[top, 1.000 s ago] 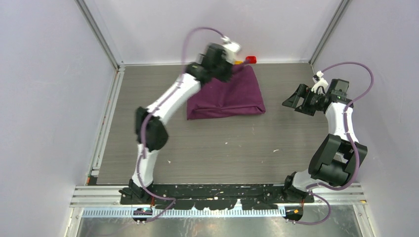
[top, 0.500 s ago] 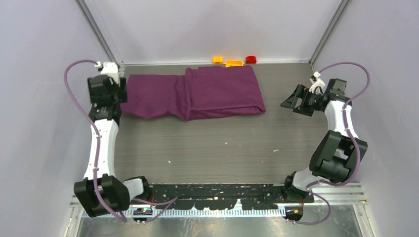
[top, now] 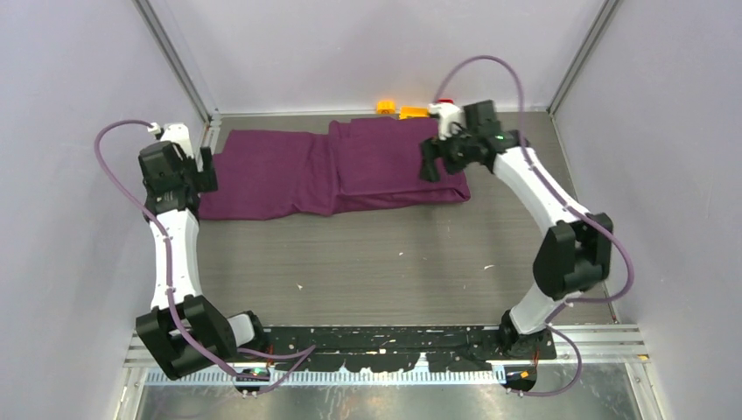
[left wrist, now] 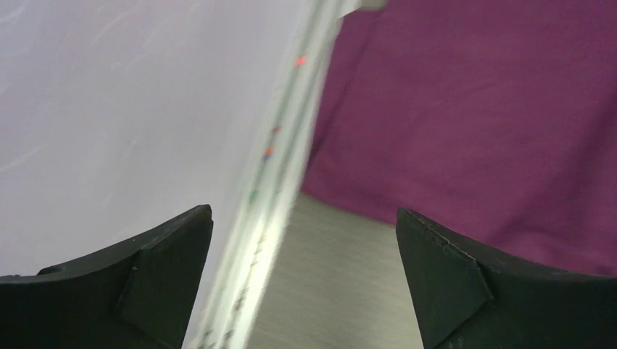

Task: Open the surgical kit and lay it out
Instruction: Open the surgical kit at the center of the board.

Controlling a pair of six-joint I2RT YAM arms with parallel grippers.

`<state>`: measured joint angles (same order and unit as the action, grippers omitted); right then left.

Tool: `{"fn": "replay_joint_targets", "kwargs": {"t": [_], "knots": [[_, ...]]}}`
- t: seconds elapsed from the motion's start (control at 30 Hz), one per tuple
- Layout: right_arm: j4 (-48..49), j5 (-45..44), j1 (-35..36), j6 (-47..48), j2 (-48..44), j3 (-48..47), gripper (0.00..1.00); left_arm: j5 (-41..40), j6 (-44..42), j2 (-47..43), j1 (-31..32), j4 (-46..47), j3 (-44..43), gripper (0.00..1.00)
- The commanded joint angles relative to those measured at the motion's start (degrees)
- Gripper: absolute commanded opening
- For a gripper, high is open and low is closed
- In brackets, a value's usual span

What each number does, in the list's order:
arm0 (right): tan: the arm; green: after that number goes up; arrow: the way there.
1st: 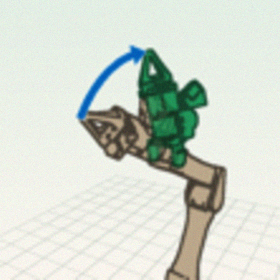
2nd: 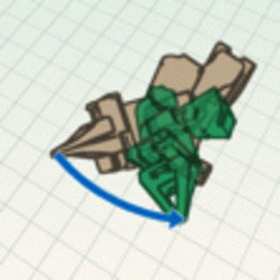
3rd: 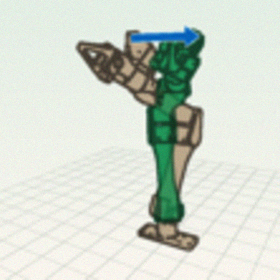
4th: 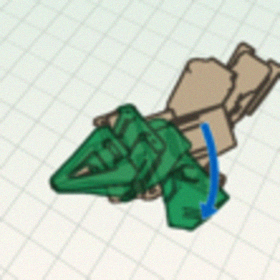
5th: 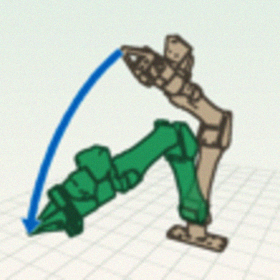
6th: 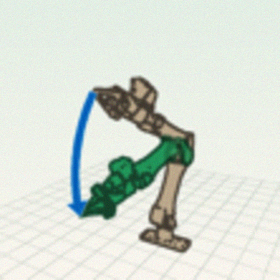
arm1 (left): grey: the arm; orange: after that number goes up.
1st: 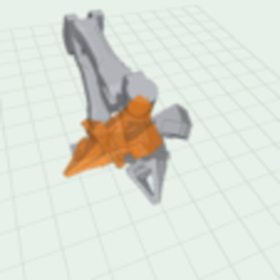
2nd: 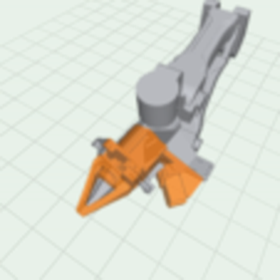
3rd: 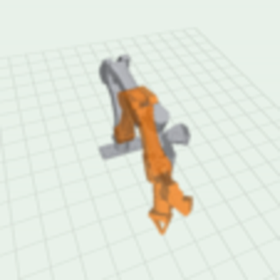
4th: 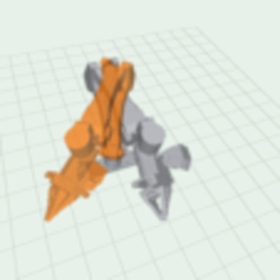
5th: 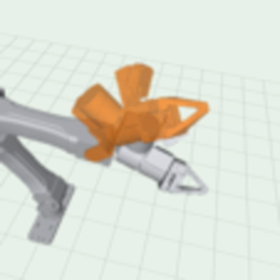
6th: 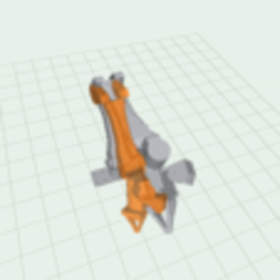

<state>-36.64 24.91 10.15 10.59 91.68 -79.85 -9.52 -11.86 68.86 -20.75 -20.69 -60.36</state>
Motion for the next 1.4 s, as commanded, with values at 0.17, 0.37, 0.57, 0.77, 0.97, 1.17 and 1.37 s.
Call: {"fn": "replay_joint_targets", "kwargs": {"t": [0.17, 0.37, 0.57, 0.77, 0.97, 1.17, 1.37], "knots": [[0.35, -15.76, 22.78, 11.11, 16.63, -18.76, 0.87, 31.91, 18.78, 0.48, 0.01, -4.20, -5.25, 1.00], [-1.05, -18.13, 30.31, 13.63, 25.03, -27.30, 0.82, 36.64, 20.82, -0.03, 0.05, -2.61, -2.68, 1.00], [-3.83, -19.27, 33.94, 14.70, 32.04, -34.75, 0.77, 37.25, 20.91, 0.61, 0.05, -2.32, -2.11, 1.00], [-4.31, -21.82, 35.53, 15.08, 36.18, -38.72, 0.62, 38.05, 21.00, 0.34, 0.02, -1.93, -1.43, 1.00], [-4.49, -23.27, 35.55, 15.12, 36.87, -38.89, 0.38, 38.26, 20.74, -0.26, 0.04, -1.47, -0.79, 1.00], [-4.30, -26.65, 35.47, 14.56, 33.79, -37.39, 0.23, 39.08, 21.03, 0.12, 0.13, -1.44, -0.94, 1.00], [-2.62, -31.06, 34.28, 13.05, 26.76, -33.45, 0.01, 39.91, 21.51, 0.48, 0.01, -1.38, -1.35, 1.00]]}}
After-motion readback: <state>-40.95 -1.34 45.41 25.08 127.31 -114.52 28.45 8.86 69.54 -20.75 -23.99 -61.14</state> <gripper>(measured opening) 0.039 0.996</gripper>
